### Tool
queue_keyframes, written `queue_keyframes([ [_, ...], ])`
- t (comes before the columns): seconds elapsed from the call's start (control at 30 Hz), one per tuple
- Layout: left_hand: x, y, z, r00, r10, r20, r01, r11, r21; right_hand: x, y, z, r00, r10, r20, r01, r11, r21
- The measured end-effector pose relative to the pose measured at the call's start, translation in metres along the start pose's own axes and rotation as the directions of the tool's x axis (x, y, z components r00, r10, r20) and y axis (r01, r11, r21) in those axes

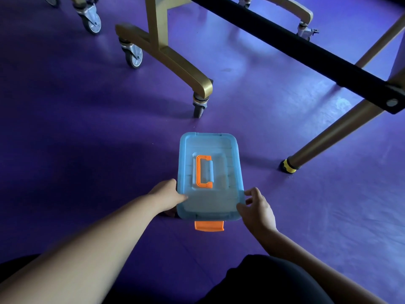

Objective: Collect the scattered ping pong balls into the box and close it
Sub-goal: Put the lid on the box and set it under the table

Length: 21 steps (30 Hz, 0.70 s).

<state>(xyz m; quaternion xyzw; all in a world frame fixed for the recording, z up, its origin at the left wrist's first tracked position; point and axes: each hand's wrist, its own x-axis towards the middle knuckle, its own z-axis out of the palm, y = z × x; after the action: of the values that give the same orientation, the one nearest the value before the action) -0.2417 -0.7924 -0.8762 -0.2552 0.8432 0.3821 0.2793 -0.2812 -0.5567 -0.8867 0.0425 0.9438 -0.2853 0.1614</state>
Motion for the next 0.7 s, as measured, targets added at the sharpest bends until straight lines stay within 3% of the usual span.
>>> queue_keyframes([
  [0.07,0.0,0.0,0.003,0.995,-0.064,0.076,0.07,0.994,-0.08,0.0,0.0,0.0,1.0,0.002,0.019,-0.002,1.0,0.019],
  [0.2,-0.001,0.002,0.004,0.979,-0.118,0.164,0.155,0.961,-0.231,0.004,0.003,0.0,0.998,0.057,0.026,-0.062,0.971,0.23],
  [0.3,0.003,-0.001,-0.005,0.991,-0.117,0.06,0.126,0.976,-0.178,0.003,0.002,0.001,0.99,0.097,0.1,-0.127,0.928,0.351],
  [0.4,0.01,-0.007,-0.021,0.981,-0.129,-0.144,0.108,0.984,-0.145,0.002,-0.008,0.01,0.956,0.117,0.268,-0.232,0.863,0.449],
  [0.5,0.014,-0.013,-0.035,0.932,-0.17,-0.32,0.073,0.953,-0.294,0.006,-0.029,0.019,0.896,0.082,0.436,-0.339,0.76,0.554],
  [0.63,0.015,-0.02,-0.044,0.905,-0.18,-0.385,-0.025,0.882,-0.471,0.012,-0.056,0.031,0.77,-0.012,0.638,-0.443,0.71,0.548],
  [0.7,0.015,-0.021,-0.043,0.916,-0.173,-0.362,-0.015,0.887,-0.462,0.012,-0.065,0.035,0.71,-0.027,0.704,-0.439,0.765,0.472],
])
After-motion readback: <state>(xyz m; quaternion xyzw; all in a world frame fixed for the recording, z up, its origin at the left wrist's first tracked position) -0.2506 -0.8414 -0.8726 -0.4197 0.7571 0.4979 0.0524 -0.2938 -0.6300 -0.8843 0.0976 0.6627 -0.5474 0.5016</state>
